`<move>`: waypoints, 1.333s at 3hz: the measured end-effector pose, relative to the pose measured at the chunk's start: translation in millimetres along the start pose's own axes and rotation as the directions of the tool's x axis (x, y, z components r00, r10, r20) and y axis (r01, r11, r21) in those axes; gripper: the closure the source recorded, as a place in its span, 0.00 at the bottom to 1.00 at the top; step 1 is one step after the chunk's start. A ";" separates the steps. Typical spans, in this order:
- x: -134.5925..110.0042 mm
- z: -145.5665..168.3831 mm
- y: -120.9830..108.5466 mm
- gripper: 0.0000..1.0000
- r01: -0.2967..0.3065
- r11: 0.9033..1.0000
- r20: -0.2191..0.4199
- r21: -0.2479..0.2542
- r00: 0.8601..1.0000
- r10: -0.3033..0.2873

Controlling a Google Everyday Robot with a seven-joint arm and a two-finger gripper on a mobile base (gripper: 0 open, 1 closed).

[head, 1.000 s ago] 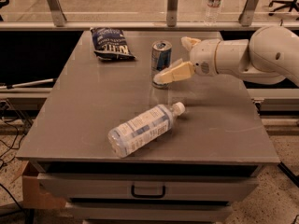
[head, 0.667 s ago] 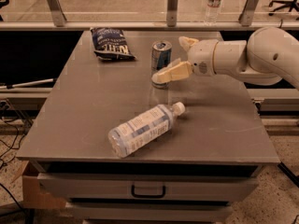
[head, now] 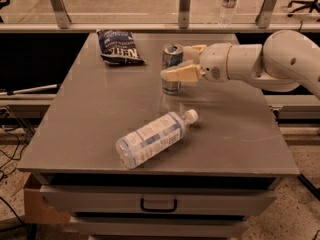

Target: Knock redbull can over

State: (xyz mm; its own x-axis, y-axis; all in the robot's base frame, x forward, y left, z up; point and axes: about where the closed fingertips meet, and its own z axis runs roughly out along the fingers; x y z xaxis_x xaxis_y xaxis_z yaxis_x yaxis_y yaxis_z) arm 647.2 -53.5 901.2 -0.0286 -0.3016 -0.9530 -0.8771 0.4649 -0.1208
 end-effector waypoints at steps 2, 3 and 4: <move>-9.5 -5.5 -1.6 0.89 0.019 1.000 0.001 0.002 1.000 -0.019; -26.4 -17.0 -11.1 1.00 0.065 0.998 -0.002 0.021 0.998 -0.065; -37.0 -26.8 -21.1 1.00 0.131 0.991 -0.070 0.003 0.989 -0.130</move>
Offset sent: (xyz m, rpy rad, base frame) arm -0.0005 -0.0116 0.0203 -0.0118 -0.0319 -0.0070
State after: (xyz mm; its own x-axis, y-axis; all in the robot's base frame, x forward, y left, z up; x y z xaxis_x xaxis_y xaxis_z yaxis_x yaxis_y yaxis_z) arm 653.9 -74.4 946.4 0.0522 -0.4175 -0.9072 -0.8717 0.4241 -0.2454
